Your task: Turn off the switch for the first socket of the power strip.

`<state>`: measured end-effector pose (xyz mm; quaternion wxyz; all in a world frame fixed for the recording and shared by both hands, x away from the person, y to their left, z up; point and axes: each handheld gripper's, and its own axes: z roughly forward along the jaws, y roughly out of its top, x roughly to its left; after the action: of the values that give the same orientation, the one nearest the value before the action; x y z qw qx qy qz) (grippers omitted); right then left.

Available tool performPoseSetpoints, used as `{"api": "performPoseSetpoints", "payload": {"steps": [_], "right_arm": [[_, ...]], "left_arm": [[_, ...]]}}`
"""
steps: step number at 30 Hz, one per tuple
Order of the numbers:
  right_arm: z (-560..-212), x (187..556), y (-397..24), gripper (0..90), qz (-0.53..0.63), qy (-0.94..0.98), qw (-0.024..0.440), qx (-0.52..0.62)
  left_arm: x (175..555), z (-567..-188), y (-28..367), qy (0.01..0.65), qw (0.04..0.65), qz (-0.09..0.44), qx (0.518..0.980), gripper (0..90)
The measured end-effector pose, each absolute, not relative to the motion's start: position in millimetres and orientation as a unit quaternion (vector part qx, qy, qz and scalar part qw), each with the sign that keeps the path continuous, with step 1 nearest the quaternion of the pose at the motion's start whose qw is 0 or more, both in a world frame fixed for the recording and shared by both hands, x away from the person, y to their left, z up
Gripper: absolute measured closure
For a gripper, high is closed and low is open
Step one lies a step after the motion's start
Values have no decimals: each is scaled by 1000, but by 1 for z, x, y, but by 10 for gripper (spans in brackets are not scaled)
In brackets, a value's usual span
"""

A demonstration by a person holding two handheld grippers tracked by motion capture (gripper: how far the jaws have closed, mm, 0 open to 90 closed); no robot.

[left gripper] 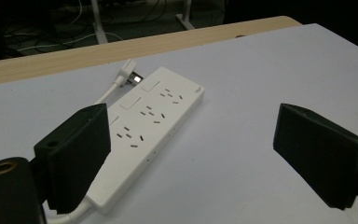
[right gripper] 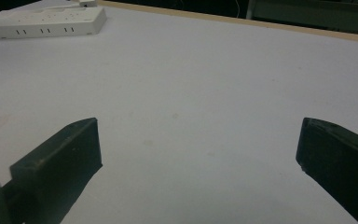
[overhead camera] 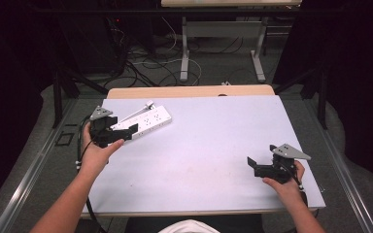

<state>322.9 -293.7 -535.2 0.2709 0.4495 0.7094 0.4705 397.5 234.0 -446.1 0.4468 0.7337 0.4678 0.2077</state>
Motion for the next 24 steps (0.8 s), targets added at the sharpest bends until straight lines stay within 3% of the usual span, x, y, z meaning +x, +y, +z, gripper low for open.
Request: {"api": "performPoseSetpoints", "payload": {"steps": [9, 24], "right_arm": [[-537, 324, -293, 0, 473, 706, 273, 450], [-537, 324, -292, 0, 472, 707, 271, 451]], "left_arm": [[410, -444, 231, 471, 440, 201, 738, 161], [429, -434, 239, 506, 453, 197, 707, 208]]}}
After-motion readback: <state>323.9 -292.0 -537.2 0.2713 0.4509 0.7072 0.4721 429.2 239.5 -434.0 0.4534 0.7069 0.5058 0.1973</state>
